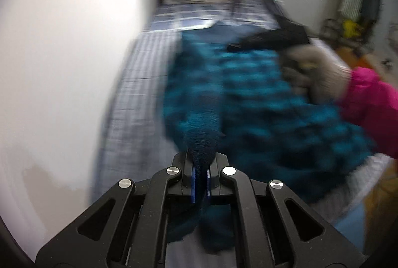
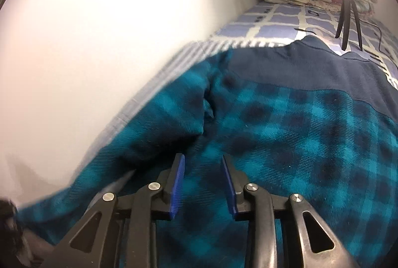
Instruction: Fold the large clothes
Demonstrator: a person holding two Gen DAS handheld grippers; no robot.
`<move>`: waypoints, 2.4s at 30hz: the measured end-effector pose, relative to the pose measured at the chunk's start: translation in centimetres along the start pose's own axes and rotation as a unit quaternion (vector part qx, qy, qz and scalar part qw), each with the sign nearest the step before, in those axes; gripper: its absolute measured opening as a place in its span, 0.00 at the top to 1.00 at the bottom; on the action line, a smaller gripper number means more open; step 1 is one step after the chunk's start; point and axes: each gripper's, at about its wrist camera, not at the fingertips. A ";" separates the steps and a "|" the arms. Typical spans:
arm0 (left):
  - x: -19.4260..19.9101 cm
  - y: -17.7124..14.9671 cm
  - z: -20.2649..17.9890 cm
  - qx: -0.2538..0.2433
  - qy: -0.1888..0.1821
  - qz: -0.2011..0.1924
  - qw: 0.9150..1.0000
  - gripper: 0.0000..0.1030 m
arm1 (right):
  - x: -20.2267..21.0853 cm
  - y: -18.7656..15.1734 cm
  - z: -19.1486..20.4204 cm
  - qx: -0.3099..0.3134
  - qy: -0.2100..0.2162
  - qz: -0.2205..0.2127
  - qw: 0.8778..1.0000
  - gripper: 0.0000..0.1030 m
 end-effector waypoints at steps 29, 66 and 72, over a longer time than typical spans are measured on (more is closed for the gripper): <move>-5.8 -8.0 1.0 0.145 -0.107 0.107 0.978 0.85 | -4.1 -0.8 4.1 0.086 -0.103 0.082 0.988 0.57; -2.4 -10.6 3.1 0.154 -0.102 0.085 0.979 0.99 | -7.1 1.5 14.2 0.209 -0.207 0.086 0.952 0.96; 1.1 -10.6 3.5 0.179 -0.128 0.048 0.974 1.00 | -3.5 4.1 13.1 0.178 -0.190 0.052 0.964 0.97</move>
Point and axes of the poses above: each gripper's, at about its wrist camera, not at the fingertips, and x roughly against the way its jaws point, z to its left, y to its top, and after that the axes turned 12 degrees about -y, right-handed
